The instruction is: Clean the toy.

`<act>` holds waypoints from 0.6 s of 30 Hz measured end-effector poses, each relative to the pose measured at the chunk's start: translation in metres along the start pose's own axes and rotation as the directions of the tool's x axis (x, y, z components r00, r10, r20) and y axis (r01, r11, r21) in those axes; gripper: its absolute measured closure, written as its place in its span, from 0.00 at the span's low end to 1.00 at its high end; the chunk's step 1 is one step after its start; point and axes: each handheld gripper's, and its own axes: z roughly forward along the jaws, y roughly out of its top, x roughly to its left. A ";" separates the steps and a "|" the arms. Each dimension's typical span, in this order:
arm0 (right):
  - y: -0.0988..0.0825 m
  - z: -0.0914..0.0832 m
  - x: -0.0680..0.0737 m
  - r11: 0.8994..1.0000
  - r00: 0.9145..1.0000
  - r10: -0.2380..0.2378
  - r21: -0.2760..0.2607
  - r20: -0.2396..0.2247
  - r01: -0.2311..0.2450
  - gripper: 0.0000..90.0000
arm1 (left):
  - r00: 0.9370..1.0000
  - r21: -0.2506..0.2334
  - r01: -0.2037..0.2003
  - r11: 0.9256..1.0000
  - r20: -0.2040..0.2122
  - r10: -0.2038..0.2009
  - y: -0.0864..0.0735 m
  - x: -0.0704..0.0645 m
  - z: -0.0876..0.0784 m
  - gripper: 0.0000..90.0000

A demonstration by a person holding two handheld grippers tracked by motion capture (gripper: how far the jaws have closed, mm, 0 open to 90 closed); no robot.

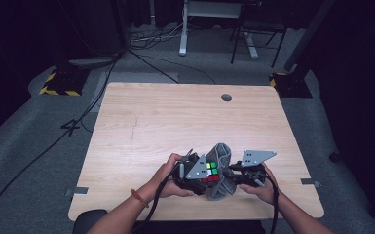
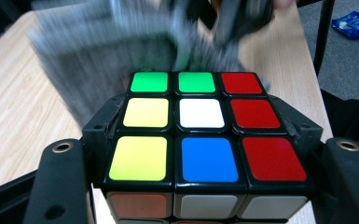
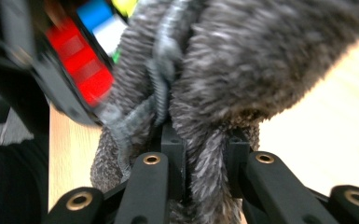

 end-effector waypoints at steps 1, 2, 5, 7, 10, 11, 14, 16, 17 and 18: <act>-0.003 0.005 0.001 1.000 1.000 0.003 0.022 -0.009 -0.003 0.85 | 1.000 -0.004 0.005 1.000 0.006 -0.005 0.000 0.000 -0.001 0.37; -0.006 0.010 0.003 0.999 1.000 0.002 0.043 -0.016 -0.001 0.85 | 1.000 -0.014 0.008 1.000 0.001 -0.008 -0.001 0.001 -0.002 0.37; -0.009 0.016 0.006 0.998 0.999 -0.006 0.057 -0.040 0.008 0.85 | 1.000 -0.022 0.018 1.000 -0.003 -0.018 -0.002 0.003 -0.005 0.37; -0.008 0.015 0.007 0.999 0.999 -0.009 0.050 -0.050 0.012 0.85 | 0.999 -0.022 0.051 0.998 -0.009 -0.052 -0.006 0.010 -0.006 0.37; -0.004 0.007 0.009 1.000 0.999 -0.024 0.018 -0.045 0.025 0.85 | 0.997 -0.020 0.075 0.997 -0.015 -0.075 -0.011 0.013 -0.006 0.37; -0.002 0.003 0.009 1.000 0.999 -0.027 -0.002 -0.042 0.027 0.85 | 0.997 -0.018 0.080 0.997 -0.012 -0.080 -0.011 0.013 -0.006 0.37; 0.004 -0.009 0.007 0.998 0.999 -0.027 -0.064 -0.022 0.026 0.85 | 0.997 -0.021 0.078 0.997 0.014 -0.078 -0.011 0.010 -0.003 0.37; 0.005 -0.014 0.004 0.996 1.000 -0.013 -0.087 -0.010 0.012 0.85 | 0.998 -0.023 0.056 0.998 0.024 -0.055 -0.009 0.005 -0.001 0.37; 0.005 -0.014 0.003 0.996 1.000 -0.008 -0.090 -0.008 0.008 0.85 | 0.998 -0.029 0.043 0.999 0.035 -0.042 -0.008 0.002 -0.001 0.37; 0.004 -0.013 0.002 0.997 1.000 -0.005 -0.078 -0.001 0.005 0.85 | 0.999 -0.030 0.037 0.999 0.037 -0.036 -0.006 -0.001 0.000 0.37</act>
